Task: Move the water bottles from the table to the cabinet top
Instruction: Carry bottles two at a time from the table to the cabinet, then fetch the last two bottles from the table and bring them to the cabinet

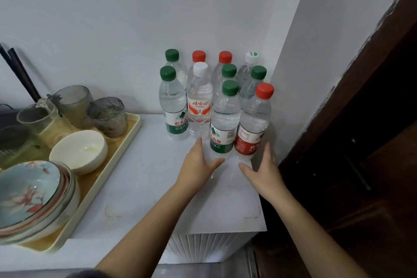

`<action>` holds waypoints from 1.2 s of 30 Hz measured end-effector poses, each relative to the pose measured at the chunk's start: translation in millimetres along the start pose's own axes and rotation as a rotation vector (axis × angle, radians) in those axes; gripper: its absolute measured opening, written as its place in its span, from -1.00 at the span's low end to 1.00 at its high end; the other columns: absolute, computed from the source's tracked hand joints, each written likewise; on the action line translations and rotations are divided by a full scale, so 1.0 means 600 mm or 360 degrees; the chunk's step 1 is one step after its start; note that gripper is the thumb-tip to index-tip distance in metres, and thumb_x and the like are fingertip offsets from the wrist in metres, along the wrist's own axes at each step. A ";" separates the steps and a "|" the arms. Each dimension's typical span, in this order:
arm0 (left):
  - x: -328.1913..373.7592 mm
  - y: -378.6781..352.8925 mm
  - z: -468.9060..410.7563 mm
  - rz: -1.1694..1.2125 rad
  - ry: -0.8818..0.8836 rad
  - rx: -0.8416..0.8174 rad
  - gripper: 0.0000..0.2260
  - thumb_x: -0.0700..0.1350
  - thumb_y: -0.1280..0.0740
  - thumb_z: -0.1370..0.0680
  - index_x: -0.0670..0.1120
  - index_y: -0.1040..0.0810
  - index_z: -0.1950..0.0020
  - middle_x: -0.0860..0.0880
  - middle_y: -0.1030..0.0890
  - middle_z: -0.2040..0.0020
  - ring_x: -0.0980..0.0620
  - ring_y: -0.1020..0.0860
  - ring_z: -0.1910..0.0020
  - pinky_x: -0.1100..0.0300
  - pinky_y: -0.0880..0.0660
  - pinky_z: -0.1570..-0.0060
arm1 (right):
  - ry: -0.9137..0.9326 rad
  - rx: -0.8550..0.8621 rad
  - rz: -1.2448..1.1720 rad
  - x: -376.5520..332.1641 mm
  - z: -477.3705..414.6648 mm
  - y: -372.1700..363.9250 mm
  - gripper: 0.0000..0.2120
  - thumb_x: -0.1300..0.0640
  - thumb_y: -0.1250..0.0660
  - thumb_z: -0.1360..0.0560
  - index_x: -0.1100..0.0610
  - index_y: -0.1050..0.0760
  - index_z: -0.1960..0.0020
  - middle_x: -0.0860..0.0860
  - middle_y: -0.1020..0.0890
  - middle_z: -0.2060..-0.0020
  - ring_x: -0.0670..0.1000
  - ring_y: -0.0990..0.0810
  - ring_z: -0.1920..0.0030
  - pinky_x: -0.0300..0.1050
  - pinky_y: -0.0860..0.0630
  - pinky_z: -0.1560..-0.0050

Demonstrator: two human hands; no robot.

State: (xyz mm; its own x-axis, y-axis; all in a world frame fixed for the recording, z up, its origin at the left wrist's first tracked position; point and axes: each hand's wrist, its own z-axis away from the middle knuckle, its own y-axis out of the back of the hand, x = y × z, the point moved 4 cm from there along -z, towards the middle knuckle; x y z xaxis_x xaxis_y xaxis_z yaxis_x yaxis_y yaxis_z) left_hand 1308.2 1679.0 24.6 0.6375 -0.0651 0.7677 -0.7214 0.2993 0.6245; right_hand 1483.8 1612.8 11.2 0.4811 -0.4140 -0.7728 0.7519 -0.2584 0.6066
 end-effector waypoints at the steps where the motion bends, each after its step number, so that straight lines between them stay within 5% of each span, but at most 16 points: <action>1: -0.010 0.005 0.017 -0.0096 0.0003 0.0035 -0.22 0.10 -0.40 -0.50 -0.14 -0.08 -0.56 -0.09 -0.22 -0.54 -0.04 -0.22 -0.50 0.16 -0.20 -0.40 | 0.0008 -0.0036 0.0151 0.006 0.017 -0.003 -0.02 -0.05 -0.43 -0.48 0.12 0.19 -0.60 0.11 0.01 -0.59 0.16 0.00 -0.57 0.09 -0.06 -0.52; 6: -0.061 0.005 0.105 -0.0626 0.0003 0.0219 -0.25 0.25 -0.18 -0.56 -0.10 0.03 -0.58 -0.14 0.02 -0.59 -0.16 0.08 -0.56 -0.03 0.04 -0.51 | 0.0210 -0.0270 0.0894 0.000 0.070 -0.031 -0.13 -0.24 -0.18 -0.56 0.15 0.21 -0.59 0.13 0.13 -0.59 0.18 0.20 -0.58 0.24 0.15 -0.52; 10: -0.087 0.002 0.190 -0.0865 0.0150 0.0398 -0.26 0.34 0.05 -0.52 -0.12 -0.16 -0.55 -0.21 -0.13 -0.56 -0.26 -0.06 -0.54 -0.17 -0.09 -0.44 | 0.0595 -0.0412 0.1199 -0.028 0.107 -0.066 -0.19 -0.28 -0.06 -0.58 0.10 0.24 -0.59 0.12 0.22 -0.58 0.19 0.29 -0.56 0.26 0.24 -0.50; 16: -0.145 0.007 0.351 -0.0786 0.0543 0.0708 -0.25 0.37 0.15 -0.52 -0.08 -0.09 -0.57 -0.14 -0.04 -0.58 -0.15 0.08 -0.56 -0.08 0.08 -0.46 | 0.1219 -0.0749 0.1219 -0.067 0.188 -0.146 -0.25 -0.26 -0.02 -0.60 0.01 0.26 -0.59 0.09 0.29 -0.57 0.17 0.36 -0.55 0.24 0.31 -0.49; 21: -0.184 -0.005 0.504 -0.0633 0.0931 0.0965 -0.31 0.32 0.08 -0.54 -0.04 -0.10 -0.57 -0.11 -0.05 -0.58 -0.11 0.09 -0.56 -0.09 0.07 -0.46 | 0.1744 -0.0980 0.1201 -0.094 0.288 -0.232 -0.25 -0.29 0.02 -0.57 0.03 0.19 -0.60 0.12 0.22 -0.58 0.21 0.31 -0.55 0.30 0.30 -0.46; 26: -0.218 -0.040 0.639 -0.0536 0.1427 0.1146 -0.34 0.30 0.05 -0.55 -0.03 -0.11 -0.56 -0.15 -0.06 -0.58 -0.17 0.03 -0.56 -0.19 -0.02 -0.46 | 0.2148 -0.1311 0.1415 -0.099 0.402 -0.313 -0.25 -0.28 0.05 -0.59 0.02 0.33 -0.58 0.10 0.33 -0.56 0.20 0.42 -0.52 0.33 0.36 -0.46; 36: -0.283 -0.103 0.899 -0.0282 0.2290 0.1297 -0.27 0.33 0.13 -0.49 -0.02 -0.11 -0.57 -0.26 -0.10 -0.55 -0.28 -0.07 -0.53 -0.31 -0.09 -0.39 | 0.2786 -0.1641 0.1630 -0.070 0.670 -0.434 -0.26 -0.29 0.04 -0.60 0.00 0.30 -0.59 0.11 0.26 -0.57 0.22 0.34 -0.55 0.36 0.27 -0.45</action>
State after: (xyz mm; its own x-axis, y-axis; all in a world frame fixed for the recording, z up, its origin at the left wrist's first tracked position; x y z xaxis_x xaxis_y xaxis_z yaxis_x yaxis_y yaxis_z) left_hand 1098.3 1157.9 -66.7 0.0995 0.9701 0.2213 -0.2652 -0.1885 0.9456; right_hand 1086.5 1346.5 -38.7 0.0933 0.9929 -0.0742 -0.2965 0.0988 0.9499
